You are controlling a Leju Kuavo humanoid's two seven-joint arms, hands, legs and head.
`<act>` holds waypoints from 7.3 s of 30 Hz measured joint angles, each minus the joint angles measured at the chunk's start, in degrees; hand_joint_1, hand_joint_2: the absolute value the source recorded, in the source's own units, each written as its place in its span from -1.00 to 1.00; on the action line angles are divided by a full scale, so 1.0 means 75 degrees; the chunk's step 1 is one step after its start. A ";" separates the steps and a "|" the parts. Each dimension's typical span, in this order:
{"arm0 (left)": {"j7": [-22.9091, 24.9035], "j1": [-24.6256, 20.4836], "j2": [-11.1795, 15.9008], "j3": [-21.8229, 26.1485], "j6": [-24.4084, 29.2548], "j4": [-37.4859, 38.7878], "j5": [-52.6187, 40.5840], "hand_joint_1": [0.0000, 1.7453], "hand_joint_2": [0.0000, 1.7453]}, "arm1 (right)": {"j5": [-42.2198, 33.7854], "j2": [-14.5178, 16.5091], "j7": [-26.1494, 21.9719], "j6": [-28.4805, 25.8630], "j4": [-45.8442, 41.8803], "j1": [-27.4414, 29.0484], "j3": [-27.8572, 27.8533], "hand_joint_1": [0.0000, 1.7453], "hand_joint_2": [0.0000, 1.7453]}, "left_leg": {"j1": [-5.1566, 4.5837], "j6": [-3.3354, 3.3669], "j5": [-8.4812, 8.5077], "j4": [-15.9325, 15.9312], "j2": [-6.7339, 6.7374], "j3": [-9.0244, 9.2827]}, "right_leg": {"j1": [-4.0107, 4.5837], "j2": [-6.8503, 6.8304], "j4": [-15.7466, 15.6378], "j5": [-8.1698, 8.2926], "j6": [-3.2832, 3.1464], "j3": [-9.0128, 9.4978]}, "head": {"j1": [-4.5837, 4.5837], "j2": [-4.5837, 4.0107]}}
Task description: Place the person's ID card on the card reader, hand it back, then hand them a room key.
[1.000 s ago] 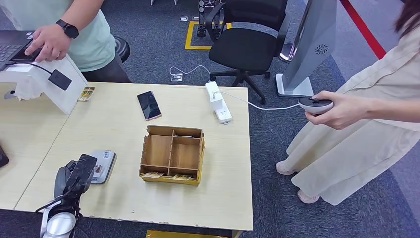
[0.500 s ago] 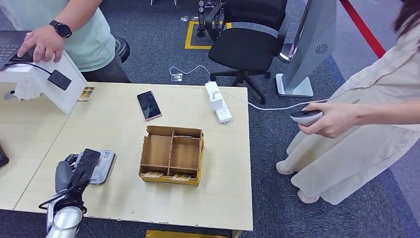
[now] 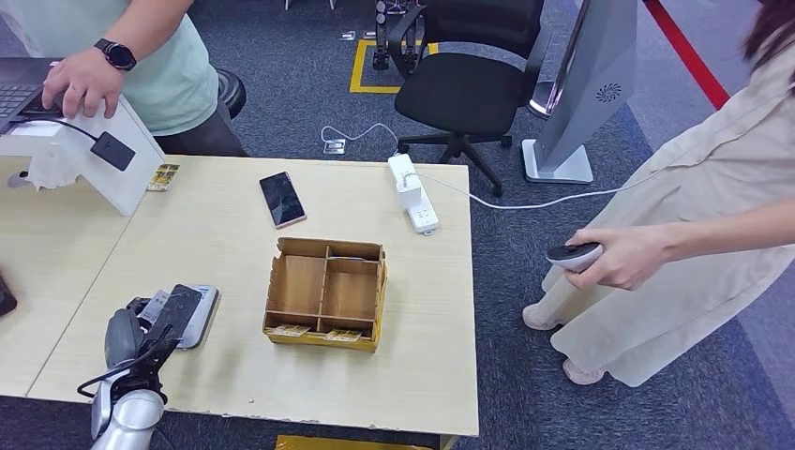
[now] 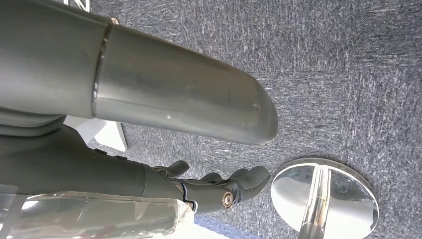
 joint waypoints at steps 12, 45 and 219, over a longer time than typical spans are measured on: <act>0.0263 -0.0039 0.0003 0.0117 -0.0048 0.0686 -0.0601 1.00 1.00 | -0.0032 0.0000 -0.0001 0.0011 0.0002 -0.0009 0.0000 -1.00 -1.00 | 0.0000 0.0000 0.0000 -0.0001 -0.0001 0.0016 | 0.0000 -0.0002 0.0000 0.0000 0.0000 0.0018 | 0.0000 0.0001; -0.0790 -0.0506 -0.0164 0.0181 0.0452 0.0142 -0.0485 1.00 1.00 | -0.0275 0.0000 -0.0224 0.0094 0.0002 -0.0038 -0.0090 -1.00 -1.00 | 0.0000 0.0000 0.0003 -0.0002 -0.0006 0.0078 | 0.0001 -0.0013 0.0000 0.0000 -0.0001 0.0077 | 0.0001 0.0002; -0.2964 0.1787 0.1981 -0.1840 -0.0096 -0.3334 -0.2601 -1.00 1.00 | -0.0670 -0.0073 -0.0428 0.0192 0.0019 -0.0123 0.0341 -1.00 -1.00 | -0.0001 0.0005 -0.0005 -0.0001 0.0004 0.0031 | -0.0001 0.0004 -0.0006 0.0001 0.0008 0.0032 | 0.0001 0.0000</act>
